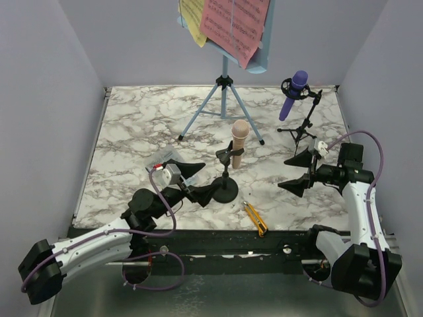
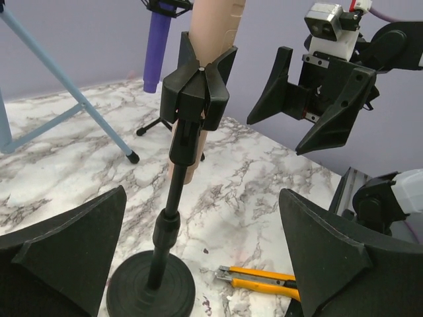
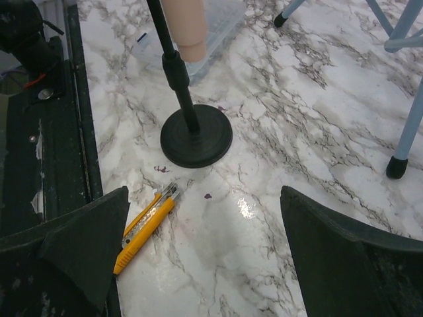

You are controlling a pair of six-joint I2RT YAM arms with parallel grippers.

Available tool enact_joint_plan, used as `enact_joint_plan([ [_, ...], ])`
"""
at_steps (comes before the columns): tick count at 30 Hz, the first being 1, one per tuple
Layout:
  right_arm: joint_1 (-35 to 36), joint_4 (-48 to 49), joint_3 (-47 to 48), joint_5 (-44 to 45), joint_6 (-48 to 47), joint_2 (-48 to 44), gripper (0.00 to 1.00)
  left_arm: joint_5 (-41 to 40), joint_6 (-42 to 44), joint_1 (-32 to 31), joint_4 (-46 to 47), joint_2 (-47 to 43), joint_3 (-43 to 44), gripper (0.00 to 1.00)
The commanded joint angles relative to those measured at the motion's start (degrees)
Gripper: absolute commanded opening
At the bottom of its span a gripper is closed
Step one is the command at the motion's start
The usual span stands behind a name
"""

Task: Pack up the instrument practice props
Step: Move the microphone stand with the microphone to the center of the board, then remove the microphone from the microphone stand.

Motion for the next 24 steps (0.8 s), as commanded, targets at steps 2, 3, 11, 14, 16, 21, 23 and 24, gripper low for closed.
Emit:
enact_joint_plan([
  [2,0.3,-13.1,5.5,-0.3,-14.6,3.6,1.0,-1.4,-3.8,-0.1,-17.7,-6.8,4.5,0.99],
  [3,0.3,-14.2,6.8,0.0,-15.9,4.3,1.0,-1.5,-4.1,-0.1,-19.7,-7.4,5.3,0.99],
  [11,0.8,-25.5,18.9,-8.8,-27.4,12.4,1.0,-2.2,-4.5,-0.1,-27.8,-9.7,9.7,0.99],
  [14,3.0,-27.1,23.9,-9.8,-27.3,15.9,1.0,-2.1,-3.5,-0.1,-30.1,-10.3,11.4,0.99],
  [16,4.8,-27.4,26.2,-9.3,-27.0,17.3,1.0,-2.1,-3.0,-0.2,-31.5,-10.5,12.8,0.99],
  [21,12.6,-15.9,28.9,-3.9,-13.6,17.4,1.0,-1.6,-1.8,-0.1,-33.2,-10.3,15.7,0.99],
  [23,18.1,-5.0,28.6,0.6,-3.9,16.1,1.0,-1.3,-1.1,-0.1,-33.4,-9.9,16.4,0.99],
  [24,20.0,-0.9,28.4,2.3,0.6,15.7,1.0,-1.1,-0.7,-0.1,-33.4,-9.6,16.7,0.99],
])
